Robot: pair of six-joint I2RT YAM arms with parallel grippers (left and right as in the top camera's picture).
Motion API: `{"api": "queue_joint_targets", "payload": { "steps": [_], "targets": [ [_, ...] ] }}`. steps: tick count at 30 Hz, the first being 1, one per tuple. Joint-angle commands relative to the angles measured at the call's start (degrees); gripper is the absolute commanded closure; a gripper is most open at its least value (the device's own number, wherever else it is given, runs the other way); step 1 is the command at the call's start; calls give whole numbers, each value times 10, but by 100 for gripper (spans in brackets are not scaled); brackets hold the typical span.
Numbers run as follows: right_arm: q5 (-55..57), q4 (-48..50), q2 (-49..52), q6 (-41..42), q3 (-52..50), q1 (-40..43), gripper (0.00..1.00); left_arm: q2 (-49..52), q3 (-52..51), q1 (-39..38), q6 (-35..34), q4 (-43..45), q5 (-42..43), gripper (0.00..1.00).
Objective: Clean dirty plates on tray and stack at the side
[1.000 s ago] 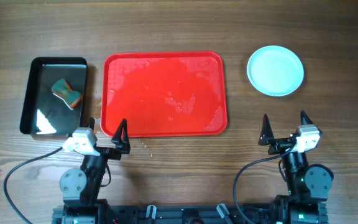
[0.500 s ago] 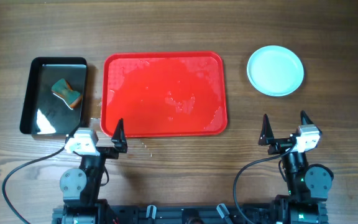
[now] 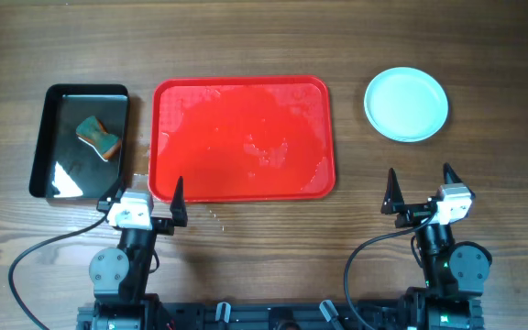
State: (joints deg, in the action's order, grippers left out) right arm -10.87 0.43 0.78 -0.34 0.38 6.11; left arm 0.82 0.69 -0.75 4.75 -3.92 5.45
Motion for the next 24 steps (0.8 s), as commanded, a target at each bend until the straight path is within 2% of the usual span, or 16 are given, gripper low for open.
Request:
{"api": "queue_joint_targets", "payload": {
  "steps": [1, 24],
  "targets": [
    [6, 3, -4, -7, -1, 3, 0, -7, -3, -2, 25, -4, -4, 0],
    [5, 3, -3, -7, -1, 3, 0, -6, -3, -3, 25, -3, -17, 0]
  ]
}}
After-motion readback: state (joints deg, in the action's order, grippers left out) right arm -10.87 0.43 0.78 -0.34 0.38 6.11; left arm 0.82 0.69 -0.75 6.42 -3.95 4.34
